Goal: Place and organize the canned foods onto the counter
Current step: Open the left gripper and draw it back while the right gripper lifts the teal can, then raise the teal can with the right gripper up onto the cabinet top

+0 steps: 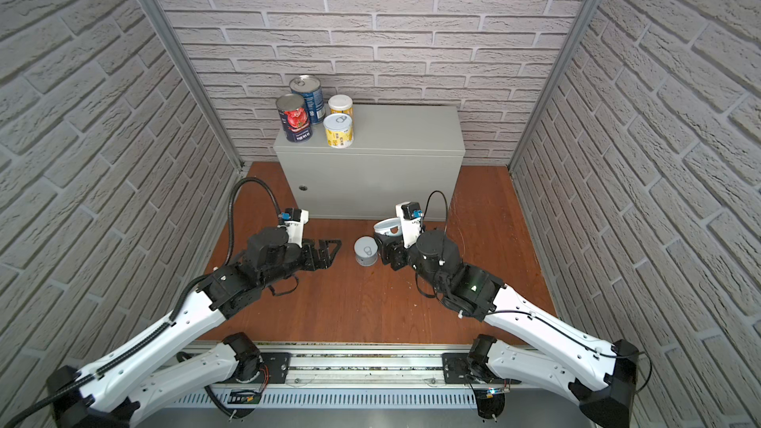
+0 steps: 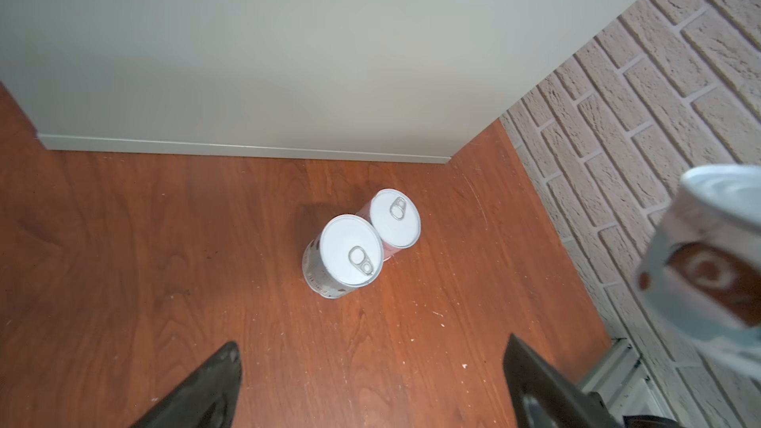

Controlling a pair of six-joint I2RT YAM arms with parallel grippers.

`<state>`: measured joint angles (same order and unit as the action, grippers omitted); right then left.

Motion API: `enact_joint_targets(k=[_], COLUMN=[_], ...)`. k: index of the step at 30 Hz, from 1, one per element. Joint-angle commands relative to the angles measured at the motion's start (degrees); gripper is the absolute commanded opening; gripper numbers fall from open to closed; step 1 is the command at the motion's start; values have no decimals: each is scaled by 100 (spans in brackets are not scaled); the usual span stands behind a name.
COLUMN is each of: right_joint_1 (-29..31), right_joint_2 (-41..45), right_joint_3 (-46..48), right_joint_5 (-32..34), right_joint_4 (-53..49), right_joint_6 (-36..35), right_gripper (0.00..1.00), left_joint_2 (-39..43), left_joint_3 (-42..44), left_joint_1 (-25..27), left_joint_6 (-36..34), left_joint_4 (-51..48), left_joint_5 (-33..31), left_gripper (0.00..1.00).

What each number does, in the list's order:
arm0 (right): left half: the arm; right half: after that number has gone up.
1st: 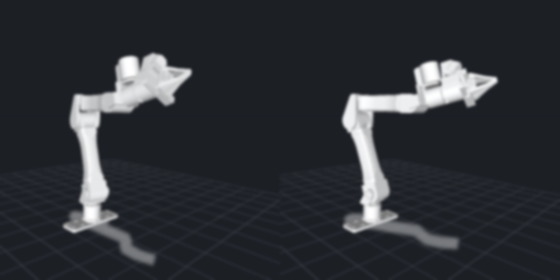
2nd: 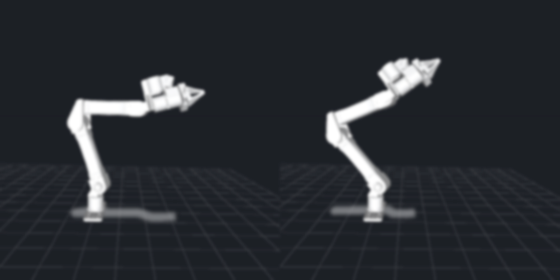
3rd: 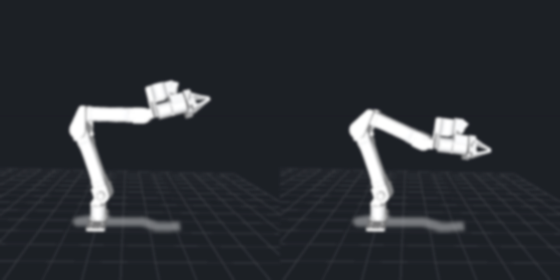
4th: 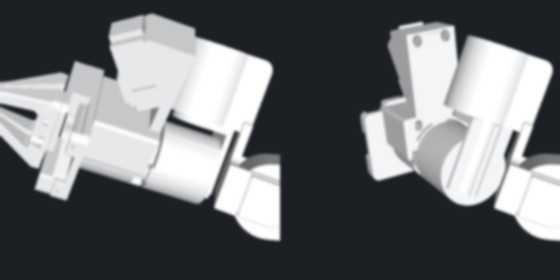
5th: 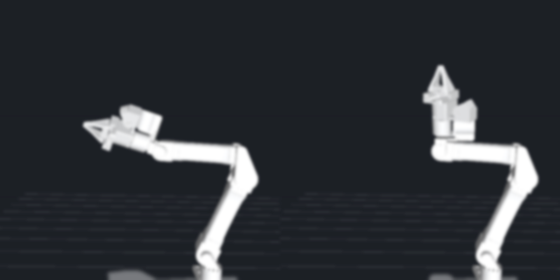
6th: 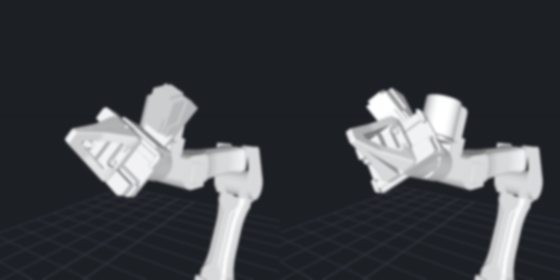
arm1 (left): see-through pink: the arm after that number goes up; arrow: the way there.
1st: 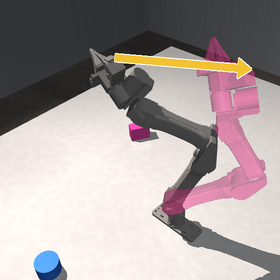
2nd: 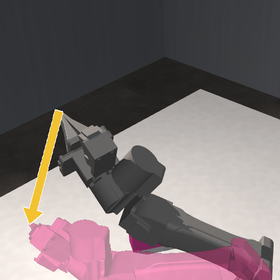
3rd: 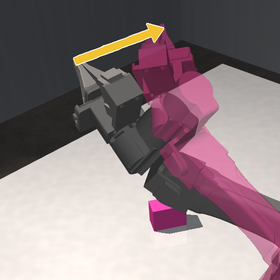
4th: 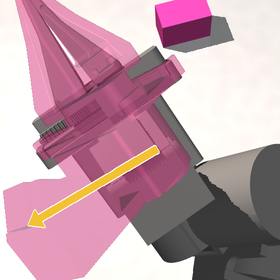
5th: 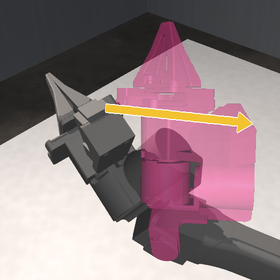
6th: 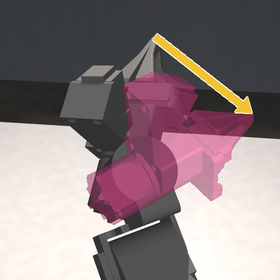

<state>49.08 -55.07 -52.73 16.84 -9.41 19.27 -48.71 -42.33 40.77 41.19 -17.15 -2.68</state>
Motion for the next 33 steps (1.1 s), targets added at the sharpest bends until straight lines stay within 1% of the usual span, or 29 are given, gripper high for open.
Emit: enact_joint_targets(k=[1, 5, 9, 15, 22, 25, 28, 33], right_joint_1=[-13, -39, -79, -254, -809, -1095, -1446, -2070], right_joint_2=[-197, -734, -1261, -1879, -2634, -2920, -3159, -3458], right_joint_3=[-536, -1210, -2001, -2895, -3770, -4081, -4392, -4694], right_joint_5=[236, 371, 285, 284, 289, 361, 458, 801], right_joint_4=[704, 939, 991, 1443, 1809, 1903, 1793, 1564], right_joint_6=[-96, -452, -731, -1076, -1081, -1269, -1348, -1217], right_gripper=[65, 66, 65, 65, 65, 65, 66, 66], left_joint_2=[294, 639, 1026, 1468, 1696, 1749, 1845, 2047], left_joint_3=[329, 550, 662, 904, 963, 929, 927, 976], left_joint_1=[-39, -43, -43, -43, -43, -43, -41, -41], left_joint_6=[-83, -87, -112, -60, -101, -156, -168, -202], left_joint_4=[203, 38, -141, -224, -403, -537, -652, -720], left_joint_5=[-334, -440, -473, -580, -620, -696, -823, -1099], left_gripper=[98, 98, 98, 98, 98, 98, 98, 98])
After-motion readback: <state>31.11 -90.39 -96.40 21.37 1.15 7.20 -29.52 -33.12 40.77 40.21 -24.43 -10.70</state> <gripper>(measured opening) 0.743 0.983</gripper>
